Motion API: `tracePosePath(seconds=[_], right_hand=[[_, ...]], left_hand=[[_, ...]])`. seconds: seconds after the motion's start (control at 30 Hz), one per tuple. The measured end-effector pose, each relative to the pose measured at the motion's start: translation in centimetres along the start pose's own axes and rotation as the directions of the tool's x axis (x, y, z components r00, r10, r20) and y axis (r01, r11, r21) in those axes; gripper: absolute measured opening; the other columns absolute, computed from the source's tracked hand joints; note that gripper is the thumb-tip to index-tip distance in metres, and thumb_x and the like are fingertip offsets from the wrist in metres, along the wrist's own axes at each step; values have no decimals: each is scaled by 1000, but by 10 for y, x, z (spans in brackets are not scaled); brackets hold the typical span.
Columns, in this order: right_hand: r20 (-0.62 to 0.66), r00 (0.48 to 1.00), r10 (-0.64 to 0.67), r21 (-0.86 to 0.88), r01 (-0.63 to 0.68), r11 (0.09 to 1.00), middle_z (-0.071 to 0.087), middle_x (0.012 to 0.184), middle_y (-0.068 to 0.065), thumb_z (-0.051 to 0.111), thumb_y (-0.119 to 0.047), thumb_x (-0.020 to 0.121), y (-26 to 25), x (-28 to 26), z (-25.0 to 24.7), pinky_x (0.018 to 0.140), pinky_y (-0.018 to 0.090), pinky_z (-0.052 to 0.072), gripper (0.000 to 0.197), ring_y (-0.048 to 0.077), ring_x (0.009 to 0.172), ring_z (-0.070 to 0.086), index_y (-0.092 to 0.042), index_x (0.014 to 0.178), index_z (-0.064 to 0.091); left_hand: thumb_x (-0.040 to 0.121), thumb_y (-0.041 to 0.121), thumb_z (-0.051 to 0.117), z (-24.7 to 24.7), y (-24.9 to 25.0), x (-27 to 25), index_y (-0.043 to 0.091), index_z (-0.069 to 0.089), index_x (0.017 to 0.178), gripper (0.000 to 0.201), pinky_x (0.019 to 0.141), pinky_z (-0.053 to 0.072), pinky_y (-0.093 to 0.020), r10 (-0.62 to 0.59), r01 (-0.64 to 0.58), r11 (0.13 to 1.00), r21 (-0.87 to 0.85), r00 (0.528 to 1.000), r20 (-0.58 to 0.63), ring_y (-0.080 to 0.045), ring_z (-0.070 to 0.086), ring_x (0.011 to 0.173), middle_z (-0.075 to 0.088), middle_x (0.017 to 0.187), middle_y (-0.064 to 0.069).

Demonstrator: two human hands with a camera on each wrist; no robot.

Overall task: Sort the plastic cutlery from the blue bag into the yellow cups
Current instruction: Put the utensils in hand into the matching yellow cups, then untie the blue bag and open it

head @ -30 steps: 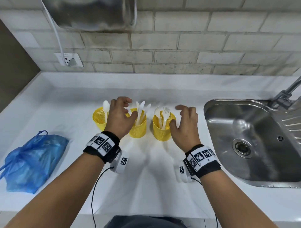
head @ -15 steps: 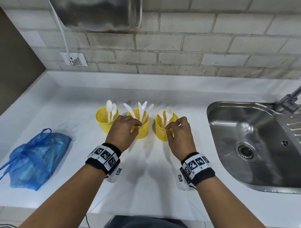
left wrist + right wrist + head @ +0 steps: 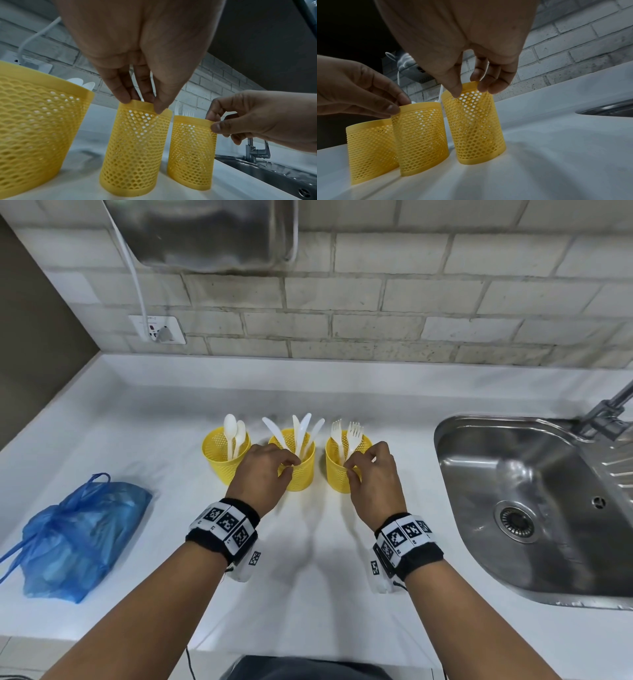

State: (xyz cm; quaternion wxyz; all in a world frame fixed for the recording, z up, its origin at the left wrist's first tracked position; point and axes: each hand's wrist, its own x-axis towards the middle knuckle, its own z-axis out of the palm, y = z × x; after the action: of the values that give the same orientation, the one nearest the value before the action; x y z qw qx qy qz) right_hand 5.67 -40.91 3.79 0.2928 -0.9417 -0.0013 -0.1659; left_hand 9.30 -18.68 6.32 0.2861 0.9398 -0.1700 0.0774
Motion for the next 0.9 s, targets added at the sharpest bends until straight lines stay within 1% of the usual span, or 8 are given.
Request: tracePosePath(seconds=[0.1,0.2,0.3,0.37,0.5,0.67,0.8,0.9], right_hand=[[4,1000,7,2,-7,1000,49,114,10,66,-5,89,-1,-4,-1,83,45,54,31,34,100,56,-17,117,70],[-36,999,25,60,-23,998,47,120,8,66,-7,89,-6,-11,-4,89,43,54,45,33,108,56,-18,132,61],[-102,995,22,153,-6,988,45,120,7,67,-9,88,-13,-24,-6,92,36,50,47,28,110,54,-17,133,59],[-104,995,5,215,17,976,44,119,3,66,-10,89,-20,-35,-4,89,37,52,44,24,106,54,-18,131,59],[-28,997,-68,308,73,948,48,120,-3,61,-15,89,-42,-55,6,86,40,54,33,19,105,56,-22,122,59],[95,989,-116,359,74,931,49,104,-10,56,-18,89,-78,-76,37,80,35,52,23,12,94,56,-25,111,61],[221,967,-128,392,32,919,51,104,-12,58,-15,90,-112,-86,73,78,17,46,25,4,91,55,-25,112,62],[353,924,-145,401,-9,916,49,110,-14,62,-15,91,-147,-90,103,75,6,37,30,-1,91,54,-25,119,60]], left_hand=[[86,3,72,-3,0,-3,18,75,111,30,95,47,-31,-4,4,999,-36,1000,-2,-26,62,104,69,110,-4],[86,5,73,-11,3,-16,18,71,118,35,96,41,-21,33,-38,995,-88,998,-56,-16,59,107,61,113,1],[87,8,74,-23,5,-42,21,69,119,35,94,41,-18,57,-67,991,-120,995,-82,-7,56,104,57,114,6],[87,9,75,-32,0,-67,24,68,119,35,93,46,-20,47,-56,989,-133,996,-70,-3,57,102,58,114,8],[87,5,76,-51,-24,-123,32,69,116,40,86,50,-18,-42,36,985,-168,999,-31,-4,63,100,59,111,16],[83,0,79,-80,-74,-183,39,69,102,45,75,50,-12,-261,244,954,-177,962,-82,-3,67,88,65,104,21],[81,-4,80,-104,-115,-220,39,69,97,47,71,48,-7,-378,355,918,-175,917,-127,-2,65,84,64,103,20],[80,-1,82,-127,-151,-241,46,63,98,54,69,48,-7,-449,428,891,-149,879,-159,-4,65,84,61,99,14]])
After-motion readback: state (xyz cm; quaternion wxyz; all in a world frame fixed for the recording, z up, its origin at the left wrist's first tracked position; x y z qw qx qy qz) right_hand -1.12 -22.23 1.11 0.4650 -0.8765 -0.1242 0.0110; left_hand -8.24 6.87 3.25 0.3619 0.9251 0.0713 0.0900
